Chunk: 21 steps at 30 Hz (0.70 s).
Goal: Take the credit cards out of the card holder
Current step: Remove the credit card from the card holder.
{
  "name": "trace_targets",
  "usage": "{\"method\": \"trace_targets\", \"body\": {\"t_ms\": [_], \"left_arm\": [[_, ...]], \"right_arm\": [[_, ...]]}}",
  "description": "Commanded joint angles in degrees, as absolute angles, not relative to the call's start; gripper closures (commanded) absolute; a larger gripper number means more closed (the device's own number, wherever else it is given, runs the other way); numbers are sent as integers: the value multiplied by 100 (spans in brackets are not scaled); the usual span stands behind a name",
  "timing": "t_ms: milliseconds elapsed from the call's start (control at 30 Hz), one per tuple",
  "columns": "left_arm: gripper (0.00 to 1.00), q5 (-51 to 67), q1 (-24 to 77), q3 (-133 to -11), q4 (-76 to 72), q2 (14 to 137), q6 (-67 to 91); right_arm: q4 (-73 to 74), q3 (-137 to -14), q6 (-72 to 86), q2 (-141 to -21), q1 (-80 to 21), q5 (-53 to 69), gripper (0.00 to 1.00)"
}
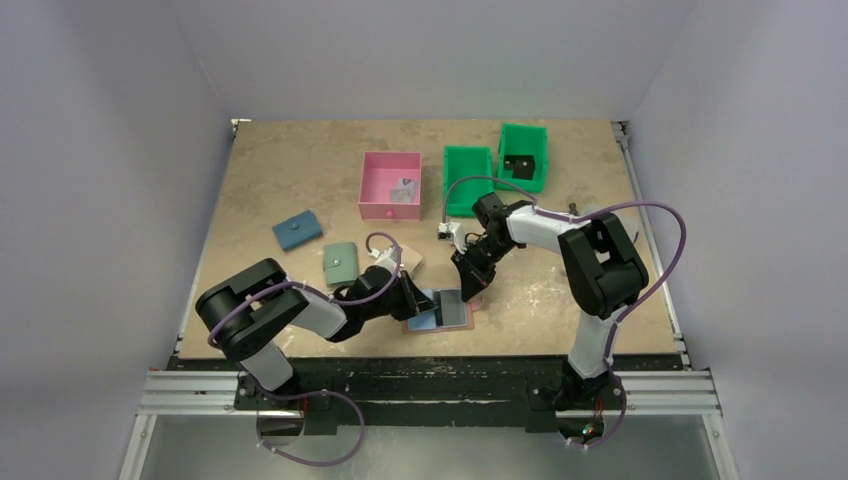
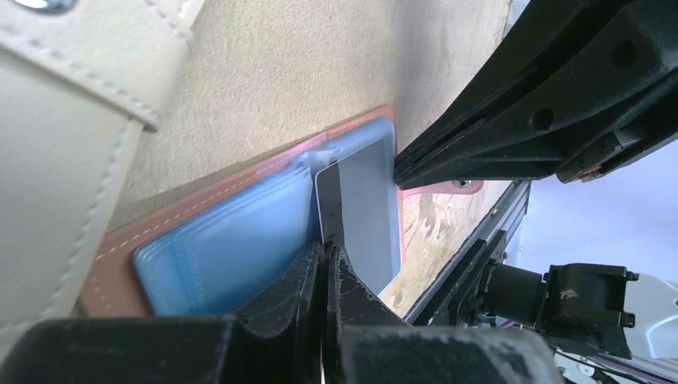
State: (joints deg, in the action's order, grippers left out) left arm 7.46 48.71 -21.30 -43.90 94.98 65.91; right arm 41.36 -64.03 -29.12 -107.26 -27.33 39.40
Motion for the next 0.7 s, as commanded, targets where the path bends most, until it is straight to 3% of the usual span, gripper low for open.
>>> {"method": "trace_targets", "body": {"t_ms": [0,667], "left_arm": [[100,516,4816,-1897,-3742,9180,6324],[100,449,4674,-1430,-3474,8041,5792]], "right_arm": [[3694,-6363,-2807,-11011,-2830,2933,100],[4001,-6490,-3276,-10714,-2818,3593,98]]}}
